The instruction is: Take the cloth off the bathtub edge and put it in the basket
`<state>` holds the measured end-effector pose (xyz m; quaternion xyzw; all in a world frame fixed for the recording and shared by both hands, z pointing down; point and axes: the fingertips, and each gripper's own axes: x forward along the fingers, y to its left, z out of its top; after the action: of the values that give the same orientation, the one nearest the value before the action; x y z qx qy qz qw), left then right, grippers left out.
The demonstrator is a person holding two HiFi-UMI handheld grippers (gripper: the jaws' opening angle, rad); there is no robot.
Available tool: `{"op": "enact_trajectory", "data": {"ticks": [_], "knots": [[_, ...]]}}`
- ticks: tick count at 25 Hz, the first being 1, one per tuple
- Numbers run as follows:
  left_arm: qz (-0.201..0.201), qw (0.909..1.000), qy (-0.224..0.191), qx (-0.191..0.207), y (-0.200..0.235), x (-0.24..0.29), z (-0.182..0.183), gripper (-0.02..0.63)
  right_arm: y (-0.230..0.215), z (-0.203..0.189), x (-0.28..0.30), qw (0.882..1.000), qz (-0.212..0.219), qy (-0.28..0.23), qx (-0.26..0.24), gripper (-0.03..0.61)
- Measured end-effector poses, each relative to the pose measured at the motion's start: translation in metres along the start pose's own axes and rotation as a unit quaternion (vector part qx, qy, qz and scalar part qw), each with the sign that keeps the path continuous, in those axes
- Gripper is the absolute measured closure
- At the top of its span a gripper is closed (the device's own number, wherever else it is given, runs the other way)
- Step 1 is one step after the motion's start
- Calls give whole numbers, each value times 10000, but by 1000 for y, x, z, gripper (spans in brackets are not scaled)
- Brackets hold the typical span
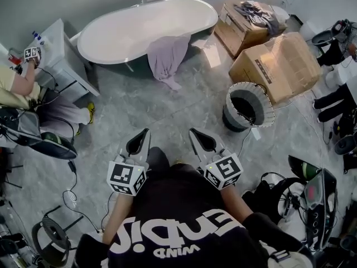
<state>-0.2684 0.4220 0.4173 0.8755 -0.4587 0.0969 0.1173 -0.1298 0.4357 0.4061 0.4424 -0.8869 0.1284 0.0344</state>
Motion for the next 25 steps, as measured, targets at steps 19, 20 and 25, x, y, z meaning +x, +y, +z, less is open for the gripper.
{"op": "enact_trajectory", "data": {"ticks": [19,20,25], "knots": [[-200,9997,88,-132,34,91,13,617,-73,4,50,9994,-274,146,138,569],[-204,9997,70,-134,36,95,13,617,-76,3,52,9994,-279,144,142,569],[-62,9998,13,-178,64,119,28,617,-93,13,87,9996,-211,164,123,569]]}}
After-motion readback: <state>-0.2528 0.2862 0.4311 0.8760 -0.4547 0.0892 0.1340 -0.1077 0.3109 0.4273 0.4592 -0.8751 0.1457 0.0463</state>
